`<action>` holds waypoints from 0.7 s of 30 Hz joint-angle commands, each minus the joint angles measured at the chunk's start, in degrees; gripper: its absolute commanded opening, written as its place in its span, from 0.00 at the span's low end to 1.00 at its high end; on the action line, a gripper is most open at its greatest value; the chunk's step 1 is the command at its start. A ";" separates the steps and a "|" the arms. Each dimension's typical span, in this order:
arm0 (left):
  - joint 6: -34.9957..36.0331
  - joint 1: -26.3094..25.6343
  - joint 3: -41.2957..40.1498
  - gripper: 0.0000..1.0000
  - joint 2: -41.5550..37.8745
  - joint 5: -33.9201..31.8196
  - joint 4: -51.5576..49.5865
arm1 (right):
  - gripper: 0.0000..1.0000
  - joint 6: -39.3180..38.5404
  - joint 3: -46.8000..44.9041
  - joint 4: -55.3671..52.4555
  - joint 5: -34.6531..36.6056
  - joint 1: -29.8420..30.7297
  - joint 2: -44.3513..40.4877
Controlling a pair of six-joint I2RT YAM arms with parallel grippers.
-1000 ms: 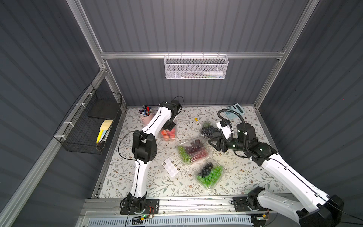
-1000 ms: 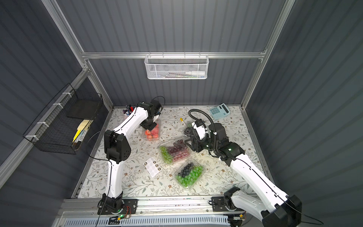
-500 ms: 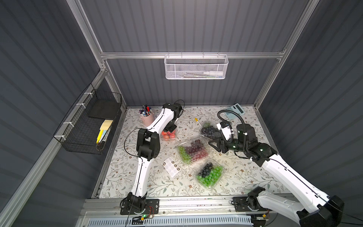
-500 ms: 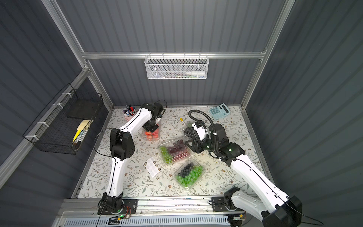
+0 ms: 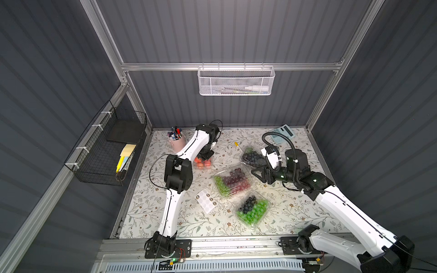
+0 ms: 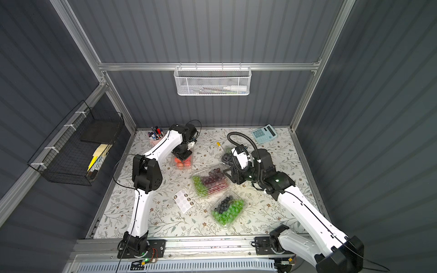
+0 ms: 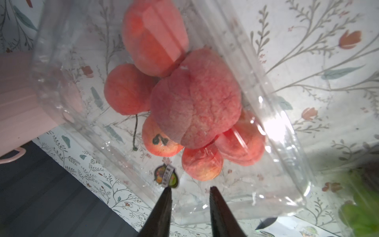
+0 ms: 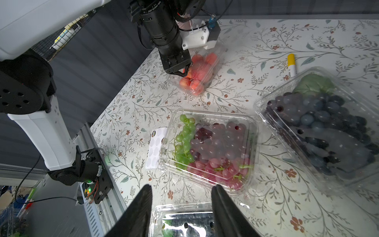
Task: Label fruit boxes
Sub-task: Stick the label on the fruit box.
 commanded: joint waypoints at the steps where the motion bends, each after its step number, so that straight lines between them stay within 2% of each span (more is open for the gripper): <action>1: -0.08 0.17 -0.21 0.37 -3.59 3.49 1.12 | 0.50 -0.36 -0.57 -0.11 0.09 -0.11 -0.52; 5: -0.55 0.19 -1.68 0.37 -6.48 3.06 2.69 | 0.50 -0.36 -0.33 0.18 0.00 -0.11 -0.38; 12: -2.26 1.61 -7.06 0.24 -11.27 2.80 6.82 | 0.50 -0.10 -0.22 1.05 -0.39 -0.12 0.05; 21: -2.80 4.31 -10.78 0.14 -10.74 4.22 9.01 | 0.48 -0.27 0.40 0.64 -0.88 -0.11 0.85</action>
